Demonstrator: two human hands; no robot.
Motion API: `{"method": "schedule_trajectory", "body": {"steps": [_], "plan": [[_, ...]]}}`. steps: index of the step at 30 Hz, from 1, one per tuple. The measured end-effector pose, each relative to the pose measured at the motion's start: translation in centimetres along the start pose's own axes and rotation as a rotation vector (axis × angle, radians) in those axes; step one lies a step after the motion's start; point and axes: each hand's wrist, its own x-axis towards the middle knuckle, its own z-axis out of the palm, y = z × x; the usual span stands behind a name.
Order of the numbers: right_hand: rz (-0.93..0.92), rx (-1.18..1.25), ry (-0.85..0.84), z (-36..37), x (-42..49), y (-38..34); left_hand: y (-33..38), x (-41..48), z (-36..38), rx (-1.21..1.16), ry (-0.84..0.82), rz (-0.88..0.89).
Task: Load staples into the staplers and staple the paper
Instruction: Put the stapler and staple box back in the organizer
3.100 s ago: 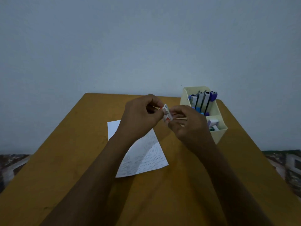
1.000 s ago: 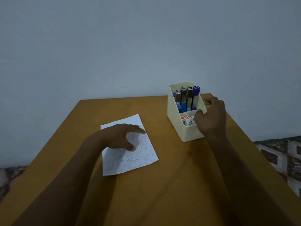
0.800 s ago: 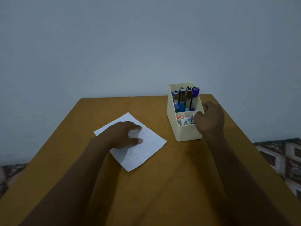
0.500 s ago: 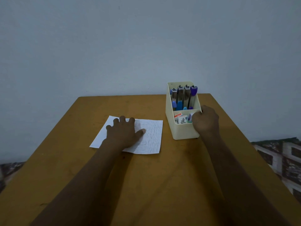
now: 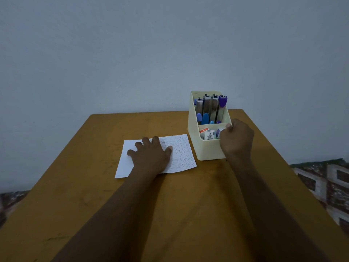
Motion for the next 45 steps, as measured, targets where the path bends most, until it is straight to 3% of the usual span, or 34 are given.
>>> {"method": "schedule_trajectory", "body": {"steps": [7, 28, 31, 35, 38, 45], "plan": [[0.005, -0.008, -0.022, 0.3, -0.7, -0.2, 0.1, 0.0, 0.3, 0.005, 0.085, 0.112], [-0.006, 0.052, 0.038, 1.5, -2.4, 0.9, -1.1, 0.1, 1.1, -0.150, 0.126, 0.247], [-0.138, 0.107, 0.213, 2.1, -2.7, 1.1, -1.5, -0.3, 0.9, -0.209, 0.170, 0.254], [-0.485, 0.198, 0.416, 2.5, -3.6, 0.1, -2.2, -1.2, 0.2, -0.326, 0.297, 0.209], [-0.631, 0.247, 0.336, 3.2, -5.0, -0.7, -3.1, -1.9, 0.1, -0.399, 0.379, 0.174], [-0.765, 0.139, 0.095, 6.6, -10.1, 0.7, -5.3, -4.4, 0.5, -0.479, 0.438, 0.152]]}}
